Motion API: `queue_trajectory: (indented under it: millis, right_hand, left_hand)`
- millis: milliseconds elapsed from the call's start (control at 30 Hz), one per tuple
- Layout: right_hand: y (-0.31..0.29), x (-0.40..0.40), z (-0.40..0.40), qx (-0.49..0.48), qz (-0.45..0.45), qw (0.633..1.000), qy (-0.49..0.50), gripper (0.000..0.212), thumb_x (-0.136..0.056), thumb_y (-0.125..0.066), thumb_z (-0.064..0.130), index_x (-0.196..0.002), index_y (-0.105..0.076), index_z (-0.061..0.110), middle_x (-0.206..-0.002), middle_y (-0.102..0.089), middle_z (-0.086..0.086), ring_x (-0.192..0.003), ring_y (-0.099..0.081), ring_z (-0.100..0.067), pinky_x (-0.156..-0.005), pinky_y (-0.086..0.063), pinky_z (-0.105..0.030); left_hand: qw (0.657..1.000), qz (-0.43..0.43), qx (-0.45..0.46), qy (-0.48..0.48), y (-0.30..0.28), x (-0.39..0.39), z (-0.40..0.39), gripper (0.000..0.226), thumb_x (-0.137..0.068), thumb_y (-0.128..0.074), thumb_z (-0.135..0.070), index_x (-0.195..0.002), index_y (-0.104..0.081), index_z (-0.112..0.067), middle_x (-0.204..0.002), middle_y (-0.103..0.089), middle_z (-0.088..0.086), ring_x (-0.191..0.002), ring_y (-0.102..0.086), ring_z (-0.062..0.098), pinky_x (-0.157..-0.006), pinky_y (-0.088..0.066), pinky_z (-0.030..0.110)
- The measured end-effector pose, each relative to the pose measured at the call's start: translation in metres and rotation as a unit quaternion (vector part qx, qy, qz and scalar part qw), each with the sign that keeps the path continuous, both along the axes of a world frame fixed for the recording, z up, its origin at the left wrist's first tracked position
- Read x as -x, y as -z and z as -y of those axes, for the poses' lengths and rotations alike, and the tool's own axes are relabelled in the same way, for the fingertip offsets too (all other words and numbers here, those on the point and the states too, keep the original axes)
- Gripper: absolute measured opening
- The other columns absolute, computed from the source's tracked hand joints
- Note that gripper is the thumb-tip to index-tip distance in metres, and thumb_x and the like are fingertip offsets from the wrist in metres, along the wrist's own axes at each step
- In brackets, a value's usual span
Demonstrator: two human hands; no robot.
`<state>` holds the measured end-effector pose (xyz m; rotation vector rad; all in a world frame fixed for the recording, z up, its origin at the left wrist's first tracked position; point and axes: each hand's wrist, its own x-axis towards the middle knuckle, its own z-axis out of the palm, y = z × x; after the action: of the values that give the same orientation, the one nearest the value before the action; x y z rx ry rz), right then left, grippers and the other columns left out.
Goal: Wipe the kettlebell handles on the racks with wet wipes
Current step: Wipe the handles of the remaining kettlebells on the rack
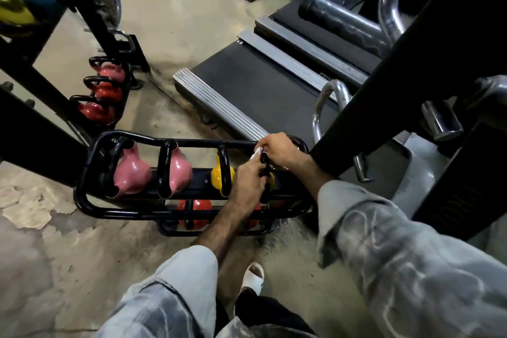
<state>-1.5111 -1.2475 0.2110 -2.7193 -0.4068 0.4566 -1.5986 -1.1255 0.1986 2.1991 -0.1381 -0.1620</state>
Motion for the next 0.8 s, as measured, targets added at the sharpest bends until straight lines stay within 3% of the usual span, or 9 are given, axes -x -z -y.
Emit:
queue_trajectory:
  millis: [67,133,200,233,333,400,433,600,800]
  right_hand:
    - [0.001,-0.001,0.001,-0.010,-0.005,0.999,0.039,0.023,-0.087,-0.058,0.010,-0.100,-0.077,0.012,-0.101,-0.075,-0.010,-0.100,-0.067,-0.025,-0.085,-0.043,-0.027]
    - [0.008,0.015,0.002,-0.072,-0.002,0.985,0.158,0.016,-0.088,-0.063,0.017,-0.092,-0.077,0.011,-0.091,-0.074,-0.008,-0.090,-0.067,-0.022,-0.078,-0.044,-0.029]
    - [0.019,0.040,-0.001,-0.205,-0.012,0.930,0.304,0.021,-0.089,-0.066,0.022,-0.071,-0.072,0.014,-0.068,-0.066,-0.003,-0.067,-0.058,-0.015,-0.063,-0.042,-0.029]
    - [0.025,0.050,-0.005,-0.299,-0.041,0.877,0.374,0.025,-0.090,-0.065,0.014,-0.065,-0.068,0.015,-0.063,-0.062,-0.002,-0.061,-0.055,-0.013,-0.058,-0.042,-0.026]
    - [0.032,0.060,-0.018,-0.543,-0.190,0.630,0.522,0.038,-0.088,-0.041,-0.015,-0.064,-0.053,0.011,-0.058,-0.055,-0.005,-0.045,-0.057,-0.014,-0.041,-0.045,-0.018]
    - [0.031,0.057,-0.024,-0.593,-0.263,0.542,0.535,0.046,-0.095,-0.033,-0.009,-0.060,-0.053,0.013,-0.047,-0.057,-0.003,-0.035,-0.055,-0.011,-0.033,-0.038,-0.015]
    - [0.030,0.055,-0.025,-0.602,-0.282,0.524,0.532,0.049,-0.098,-0.033,-0.004,-0.059,-0.054,0.015,-0.043,-0.057,0.000,-0.033,-0.054,-0.010,-0.032,-0.036,-0.014]
    - [0.039,0.058,-0.020,-0.630,-0.318,0.480,0.521,0.033,-0.102,-0.039,0.007,-0.078,-0.061,0.010,-0.052,-0.066,-0.004,-0.041,-0.062,-0.013,-0.036,-0.045,-0.016]
    - [0.033,0.066,-0.011,-0.545,-0.216,0.631,0.508,0.028,-0.087,-0.048,-0.017,-0.089,-0.064,0.006,-0.070,-0.064,-0.012,-0.040,-0.060,-0.009,-0.040,-0.047,-0.020]
  left_hand:
    - [0.999,-0.027,0.000,-0.016,-0.002,0.000,0.000,0.056,-0.076,-0.069,0.001,-0.129,-0.058,-0.015,-0.124,-0.064,0.002,-0.107,-0.064,0.014,-0.092,-0.052,0.026]
    - [0.999,-0.045,-0.013,-0.024,-0.003,0.000,0.000,0.046,-0.074,-0.073,-0.004,-0.116,-0.061,-0.017,-0.107,-0.070,0.003,-0.094,-0.068,0.019,-0.084,-0.055,0.032]
    - [0.998,-0.049,-0.017,-0.018,-0.002,0.000,0.000,0.048,-0.072,-0.076,-0.005,-0.117,-0.061,-0.017,-0.107,-0.070,0.003,-0.089,-0.068,0.020,-0.084,-0.054,0.029]
    - [0.999,-0.048,-0.022,-0.008,-0.003,-0.001,0.001,0.052,-0.072,-0.077,-0.006,-0.121,-0.060,-0.017,-0.110,-0.070,0.003,-0.091,-0.068,0.019,-0.086,-0.052,0.025]
    - [0.998,-0.049,-0.046,0.000,-0.003,-0.005,0.001,0.061,-0.073,-0.079,-0.010,-0.129,-0.058,-0.013,-0.127,-0.063,0.006,-0.115,-0.061,0.019,-0.097,-0.042,0.020]
    - [0.996,-0.061,-0.057,-0.005,-0.003,-0.008,0.000,0.061,-0.074,-0.079,-0.013,-0.132,-0.056,-0.011,-0.132,-0.059,0.008,-0.122,-0.056,0.020,-0.100,-0.038,0.019]
    - [0.996,-0.065,-0.059,-0.009,-0.002,-0.010,0.000,0.062,-0.075,-0.079,-0.014,-0.132,-0.056,-0.012,-0.134,-0.058,0.008,-0.123,-0.055,0.020,-0.100,-0.036,0.019]
    - [0.996,-0.067,-0.060,-0.019,-0.004,-0.014,0.002,0.063,-0.072,-0.080,-0.016,-0.130,-0.057,-0.009,-0.134,-0.058,0.011,-0.124,-0.054,0.021,-0.103,-0.036,0.022]
    - [0.995,-0.084,-0.040,-0.023,-0.001,-0.014,0.002,0.066,-0.072,-0.081,-0.017,-0.133,-0.055,-0.010,-0.137,-0.055,0.008,-0.122,-0.056,0.020,-0.106,-0.041,0.027]
